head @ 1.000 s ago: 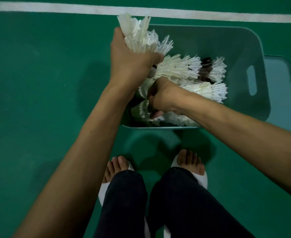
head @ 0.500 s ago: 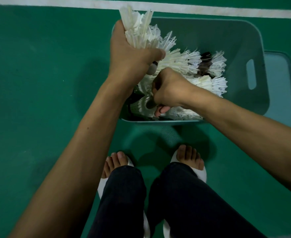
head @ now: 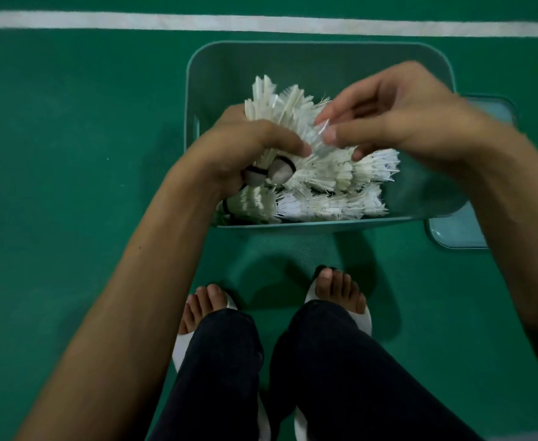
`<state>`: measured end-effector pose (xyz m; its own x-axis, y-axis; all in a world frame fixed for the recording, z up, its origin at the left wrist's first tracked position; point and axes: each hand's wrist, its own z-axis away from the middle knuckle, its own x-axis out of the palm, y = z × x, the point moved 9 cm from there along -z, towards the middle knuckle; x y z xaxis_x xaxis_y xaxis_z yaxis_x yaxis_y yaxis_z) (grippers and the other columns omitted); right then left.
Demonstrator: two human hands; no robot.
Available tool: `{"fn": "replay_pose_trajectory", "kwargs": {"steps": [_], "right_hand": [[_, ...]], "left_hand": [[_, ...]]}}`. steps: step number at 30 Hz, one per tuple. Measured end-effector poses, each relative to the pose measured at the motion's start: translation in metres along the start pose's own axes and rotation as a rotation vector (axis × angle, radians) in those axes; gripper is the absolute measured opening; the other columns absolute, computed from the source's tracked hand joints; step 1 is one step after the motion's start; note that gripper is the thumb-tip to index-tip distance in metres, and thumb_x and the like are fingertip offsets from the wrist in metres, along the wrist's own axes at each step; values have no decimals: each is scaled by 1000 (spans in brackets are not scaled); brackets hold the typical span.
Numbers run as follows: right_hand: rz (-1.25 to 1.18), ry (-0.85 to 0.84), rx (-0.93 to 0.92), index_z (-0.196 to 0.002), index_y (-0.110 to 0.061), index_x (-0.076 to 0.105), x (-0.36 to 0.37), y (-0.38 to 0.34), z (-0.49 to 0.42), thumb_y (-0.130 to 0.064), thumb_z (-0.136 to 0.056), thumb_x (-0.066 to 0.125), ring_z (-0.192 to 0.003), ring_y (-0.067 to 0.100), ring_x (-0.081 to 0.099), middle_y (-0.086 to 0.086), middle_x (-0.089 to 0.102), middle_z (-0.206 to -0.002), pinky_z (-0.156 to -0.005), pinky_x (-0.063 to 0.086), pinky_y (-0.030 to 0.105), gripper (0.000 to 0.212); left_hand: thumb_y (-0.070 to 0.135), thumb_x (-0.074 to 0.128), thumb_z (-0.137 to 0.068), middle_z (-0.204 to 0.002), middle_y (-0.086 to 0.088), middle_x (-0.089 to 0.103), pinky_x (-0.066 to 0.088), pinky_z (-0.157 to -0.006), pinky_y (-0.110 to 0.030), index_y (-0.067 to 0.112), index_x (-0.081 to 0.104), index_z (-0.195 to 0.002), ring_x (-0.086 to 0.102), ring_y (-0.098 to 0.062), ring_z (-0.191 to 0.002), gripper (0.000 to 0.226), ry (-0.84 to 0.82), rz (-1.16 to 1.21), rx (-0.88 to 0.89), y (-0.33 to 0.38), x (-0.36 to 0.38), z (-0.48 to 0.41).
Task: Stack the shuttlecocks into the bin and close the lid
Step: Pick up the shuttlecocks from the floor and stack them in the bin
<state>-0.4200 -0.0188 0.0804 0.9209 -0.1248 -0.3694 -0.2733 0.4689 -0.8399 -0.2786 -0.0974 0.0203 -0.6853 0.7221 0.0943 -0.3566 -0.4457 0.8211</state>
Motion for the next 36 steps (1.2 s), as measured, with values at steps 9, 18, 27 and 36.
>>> {"fn": "replay_pose_trajectory", "kwargs": {"steps": [9, 18, 27, 36], "right_hand": [[-58, 147, 227, -82, -1, 77, 4, 45, 7, 0, -76, 84, -62, 12, 66, -1, 77, -68, -56, 54, 23, 9], [435, 198, 273, -71, -15, 75, 44, 43, 1, -7, -74, 81, -68, 14, 67, -1, 71, -70, -71, 54, 26, 11], [385, 118, 254, -80, -10, 73, 75, 33, -18, -1, -76, 77, -70, 22, 72, 7, 72, -75, -72, 64, 39, 11], [113, -99, 288, -88, 5, 72, 88, 36, -23, 0, -78, 83, -74, 31, 78, 18, 77, -81, -74, 65, 41, 15]], "left_hand": [[-8, 81, -69, -93, -16, 73, 59, -59, -30, -1, 63, -113, 69, -19, -70, 48, 282, 24, 48, 3, -32, 3], [2, 81, -62, -80, -8, 66, 47, -62, -36, 5, 63, -106, 61, -21, -71, 47, 353, 36, 138, 16, -36, 4], [-5, 79, -67, -79, -13, 64, 40, -66, -39, 3, 64, -102, 57, -23, -70, 40, 361, 117, 91, 5, -38, 5], [-3, 77, -63, -66, -5, 61, 40, -46, -21, 7, 62, -93, 55, -17, -54, 35, 344, 55, 72, 0, -43, 4]]}}
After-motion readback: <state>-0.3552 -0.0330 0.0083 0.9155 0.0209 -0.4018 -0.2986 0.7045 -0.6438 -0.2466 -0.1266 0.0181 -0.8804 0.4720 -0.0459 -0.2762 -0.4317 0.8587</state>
